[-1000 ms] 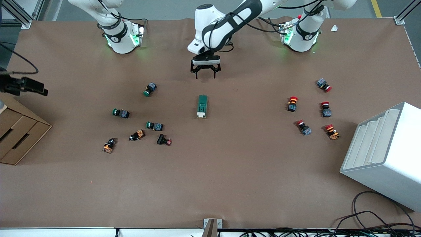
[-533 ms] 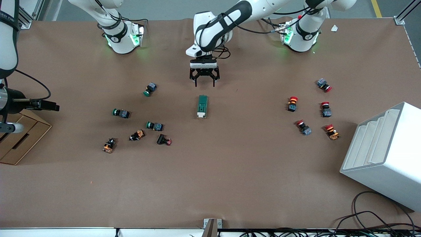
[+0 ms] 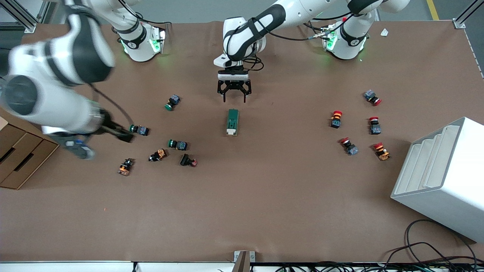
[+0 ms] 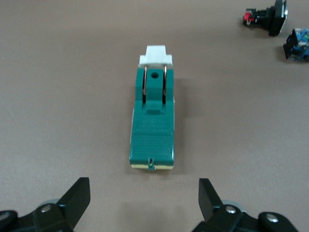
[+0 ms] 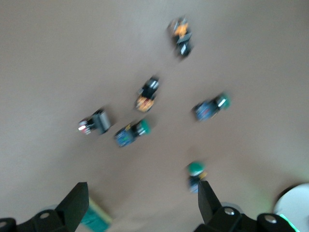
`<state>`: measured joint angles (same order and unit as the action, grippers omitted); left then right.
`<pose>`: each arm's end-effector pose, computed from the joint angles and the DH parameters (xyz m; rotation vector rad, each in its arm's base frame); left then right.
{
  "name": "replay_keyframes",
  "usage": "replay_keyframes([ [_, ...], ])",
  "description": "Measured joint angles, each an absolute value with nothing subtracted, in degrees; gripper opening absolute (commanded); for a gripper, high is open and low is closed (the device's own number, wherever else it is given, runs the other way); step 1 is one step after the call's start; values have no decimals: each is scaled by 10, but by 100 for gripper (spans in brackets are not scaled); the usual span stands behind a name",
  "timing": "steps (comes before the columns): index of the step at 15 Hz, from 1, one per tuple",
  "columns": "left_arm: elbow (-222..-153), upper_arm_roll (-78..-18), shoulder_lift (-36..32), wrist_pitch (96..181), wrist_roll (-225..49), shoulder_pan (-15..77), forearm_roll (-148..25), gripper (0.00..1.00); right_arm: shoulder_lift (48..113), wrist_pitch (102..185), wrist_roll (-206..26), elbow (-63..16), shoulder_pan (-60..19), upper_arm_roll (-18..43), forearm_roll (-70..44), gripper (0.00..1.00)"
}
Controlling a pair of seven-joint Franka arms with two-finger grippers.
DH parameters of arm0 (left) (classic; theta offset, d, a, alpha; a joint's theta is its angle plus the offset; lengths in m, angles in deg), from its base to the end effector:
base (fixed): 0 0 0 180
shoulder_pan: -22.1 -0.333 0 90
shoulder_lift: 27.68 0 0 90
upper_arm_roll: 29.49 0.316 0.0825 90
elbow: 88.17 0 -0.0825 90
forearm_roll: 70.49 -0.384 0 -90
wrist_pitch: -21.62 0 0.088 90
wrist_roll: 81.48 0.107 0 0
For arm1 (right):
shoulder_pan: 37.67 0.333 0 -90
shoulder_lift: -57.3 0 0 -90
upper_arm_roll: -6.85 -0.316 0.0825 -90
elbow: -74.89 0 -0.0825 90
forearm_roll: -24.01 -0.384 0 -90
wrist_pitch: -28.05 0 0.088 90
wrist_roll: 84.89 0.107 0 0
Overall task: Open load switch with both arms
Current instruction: 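Reach the right gripper to the white lever of the switch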
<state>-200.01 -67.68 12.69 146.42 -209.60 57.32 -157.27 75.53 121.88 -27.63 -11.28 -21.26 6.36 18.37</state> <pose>0.2149 -0.5641 0.1672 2.9431 -0.0651 1.0245 0.6065 0.1940 0.4709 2.8952 -1.0902 -0.3219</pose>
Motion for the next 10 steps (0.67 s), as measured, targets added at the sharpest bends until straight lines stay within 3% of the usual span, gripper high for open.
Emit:
replay_keyframes([
  [10, -1987, -638, 169, 1441, -2176, 595, -1700, 100, 910, 1295, 143, -54, -94, 64, 148, 100],
])
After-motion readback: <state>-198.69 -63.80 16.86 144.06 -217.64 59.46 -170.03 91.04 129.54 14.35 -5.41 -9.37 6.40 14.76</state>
